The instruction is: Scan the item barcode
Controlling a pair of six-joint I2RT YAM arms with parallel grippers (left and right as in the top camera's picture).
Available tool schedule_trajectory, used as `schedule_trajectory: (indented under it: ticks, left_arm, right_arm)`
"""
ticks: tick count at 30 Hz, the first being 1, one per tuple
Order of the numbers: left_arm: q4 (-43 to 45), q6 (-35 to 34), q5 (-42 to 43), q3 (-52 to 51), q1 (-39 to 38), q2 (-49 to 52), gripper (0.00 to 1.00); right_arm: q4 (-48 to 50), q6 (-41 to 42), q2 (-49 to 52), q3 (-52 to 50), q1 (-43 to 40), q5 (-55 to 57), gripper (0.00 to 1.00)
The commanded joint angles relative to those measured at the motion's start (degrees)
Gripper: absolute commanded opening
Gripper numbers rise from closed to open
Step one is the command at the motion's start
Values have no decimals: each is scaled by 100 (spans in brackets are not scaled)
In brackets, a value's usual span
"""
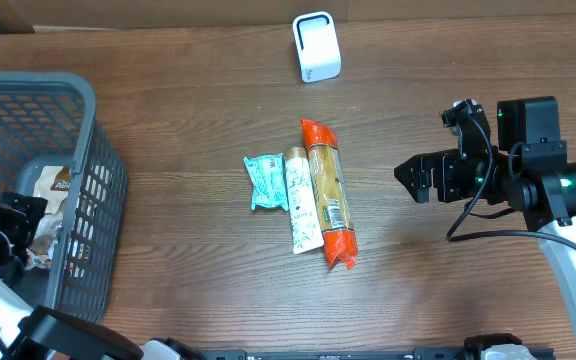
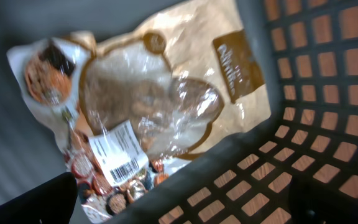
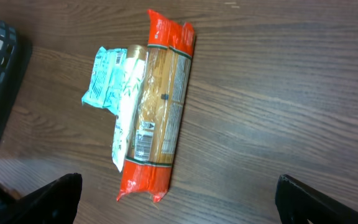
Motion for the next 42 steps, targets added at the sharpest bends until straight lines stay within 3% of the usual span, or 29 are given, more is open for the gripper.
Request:
schedule_trajectory:
  ticks: [1, 5, 7, 20, 37, 39, 42]
  left_arm:
    - [-35, -380, 144, -173, -7, 28, 100]
    - [-74, -1410, -1130, -505, -4, 28, 100]
    - [118, -1545, -1349, -758, -4, 28, 100]
    - [1904, -1554, -1281, -1886, -7, 118, 100]
    - [2931, -1338, -675, -1906, -400, 1266, 97]
    - [2973, -1342, -673, -1906, -450, 1266, 92]
    - [2983, -1340, -614, -1906, -476, 1266, 67]
  right_arm:
    - [-4, 11, -9, 144, -4, -136, 100]
    - [-7, 13, -9, 144, -4, -201, 100]
    - [-46, 11, -9, 144, -4, -201, 100]
    - [-107, 11, -9, 144, -4, -199, 100]
    - [-127, 13, -9, 144, -4, -201, 100]
    - [-127, 13, -9, 146, -4, -203, 100]
    - [-127, 13, -9, 144, -4, -203, 100]
